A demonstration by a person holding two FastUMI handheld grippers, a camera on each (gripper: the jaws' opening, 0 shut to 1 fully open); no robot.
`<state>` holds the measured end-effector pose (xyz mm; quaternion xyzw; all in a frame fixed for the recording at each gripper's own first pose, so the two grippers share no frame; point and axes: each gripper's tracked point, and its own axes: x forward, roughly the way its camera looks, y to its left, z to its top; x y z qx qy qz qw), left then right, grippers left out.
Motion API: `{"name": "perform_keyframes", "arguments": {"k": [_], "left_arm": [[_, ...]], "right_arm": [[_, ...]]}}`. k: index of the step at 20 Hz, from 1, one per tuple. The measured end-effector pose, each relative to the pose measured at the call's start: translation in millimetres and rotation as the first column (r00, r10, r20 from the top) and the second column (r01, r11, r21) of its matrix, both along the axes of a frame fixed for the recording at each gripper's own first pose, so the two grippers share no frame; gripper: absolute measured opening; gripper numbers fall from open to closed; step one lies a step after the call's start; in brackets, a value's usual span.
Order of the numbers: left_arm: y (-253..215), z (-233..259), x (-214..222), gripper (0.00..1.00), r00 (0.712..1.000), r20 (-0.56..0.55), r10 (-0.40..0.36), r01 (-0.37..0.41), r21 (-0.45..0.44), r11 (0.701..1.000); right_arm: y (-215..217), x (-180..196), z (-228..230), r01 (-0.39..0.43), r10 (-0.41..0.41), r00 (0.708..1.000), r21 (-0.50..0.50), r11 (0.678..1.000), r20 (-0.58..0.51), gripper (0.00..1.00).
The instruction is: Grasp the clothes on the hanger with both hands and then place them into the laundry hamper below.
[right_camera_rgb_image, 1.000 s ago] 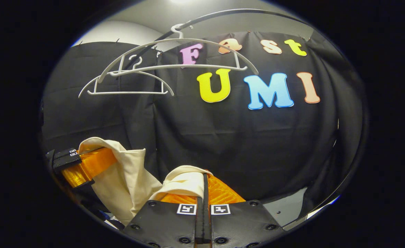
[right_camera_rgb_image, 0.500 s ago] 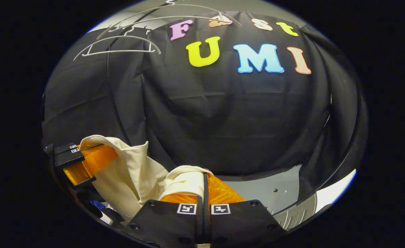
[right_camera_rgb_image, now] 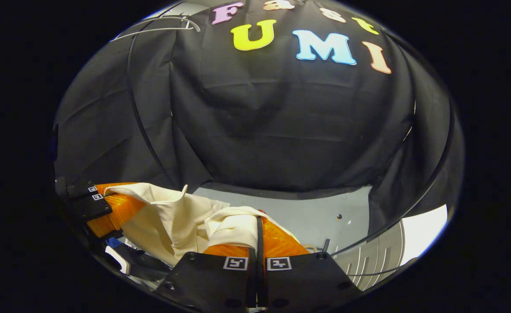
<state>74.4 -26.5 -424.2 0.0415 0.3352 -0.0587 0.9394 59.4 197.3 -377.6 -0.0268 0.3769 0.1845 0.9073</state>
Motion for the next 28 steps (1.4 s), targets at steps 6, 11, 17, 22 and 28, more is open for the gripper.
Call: {"name": "perform_keyframes", "arguments": {"k": [6,11,17,22,28], "left_arm": [[11,-32,-33,0.02,0.994,-0.106,0.007,-0.009,-0.02,1.0],[26,-31,-45,0.77,0.994,-0.108,0.03,-0.031,-0.01,0.999],[27,12,-51,0.96,0.999,-0.046,0.012,-0.013,-0.014,1.0],[24,73,-50,0.96,0.999,0.035,-0.021,0.022,-0.023,0.999],[38,167,-51,0.96,0.985,0.17,0.027,-0.017,-0.057,0.998]], "right_arm": [[-5,-17,-22,-0.01,0.006,0.997,-0.046,0.999,-0.079,0.1],[-4,-31,-2,-0.015,0.014,0.999,-0.045,0.999,-0.039,0.78],[-21,-27,42,0.029,-0.027,0.999,-0.046,0.999,0.037,0.97],[-37,-28,96,0.084,-0.083,0.989,-0.007,0.996,0.123,1.0],[-68,-31,177,0.108,-0.115,0.959,0.042,0.993,0.26,0.99]]}}
